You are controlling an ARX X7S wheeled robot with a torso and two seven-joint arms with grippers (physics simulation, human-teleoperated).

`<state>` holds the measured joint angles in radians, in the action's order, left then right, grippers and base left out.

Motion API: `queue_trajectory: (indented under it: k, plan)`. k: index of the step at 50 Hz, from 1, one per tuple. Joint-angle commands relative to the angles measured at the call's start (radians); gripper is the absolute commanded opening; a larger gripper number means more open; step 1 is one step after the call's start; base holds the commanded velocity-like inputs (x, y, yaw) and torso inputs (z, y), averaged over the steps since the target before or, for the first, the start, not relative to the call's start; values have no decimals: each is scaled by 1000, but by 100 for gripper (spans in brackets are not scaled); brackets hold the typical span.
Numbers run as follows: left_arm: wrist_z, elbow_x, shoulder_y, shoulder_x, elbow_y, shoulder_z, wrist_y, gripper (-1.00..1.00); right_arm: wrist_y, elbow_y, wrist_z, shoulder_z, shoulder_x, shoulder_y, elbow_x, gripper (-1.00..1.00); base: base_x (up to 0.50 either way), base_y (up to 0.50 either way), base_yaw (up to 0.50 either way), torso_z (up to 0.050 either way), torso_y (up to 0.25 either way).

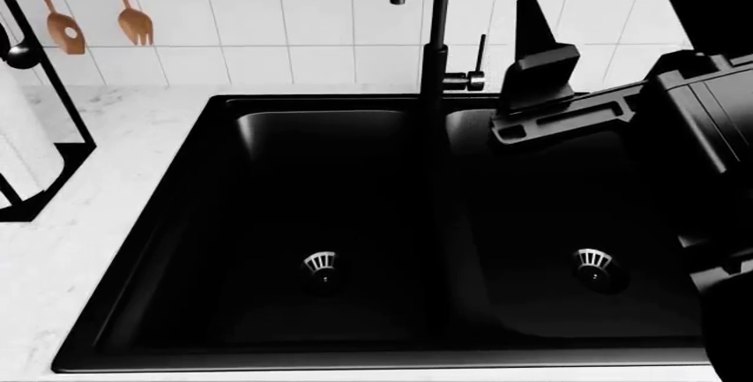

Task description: Pick the kettle from the counter and place it on the tray. Then pick the mug from the cabinet and place it on the tray. Then close the cabinet doors.

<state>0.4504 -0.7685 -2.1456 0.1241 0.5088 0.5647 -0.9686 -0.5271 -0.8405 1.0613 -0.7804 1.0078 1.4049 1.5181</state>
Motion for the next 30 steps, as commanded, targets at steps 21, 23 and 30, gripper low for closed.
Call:
queue_trajectory:
  k: [21,23,30]
  plan:
    - [-61,-371,-76,-88,482,386,315,100,-4,-32,12,-4,27,-21,14,100,0,0,0,5,0]
    - [-26,-401,-79,-55,404,367,280,100,-9,-25,8,-7,17,-17,12,100,0,0,0,6,0]
    - [24,-453,-87,20,280,330,222,100,-20,-15,4,-16,-6,-11,6,100,0,0,0,5,0]
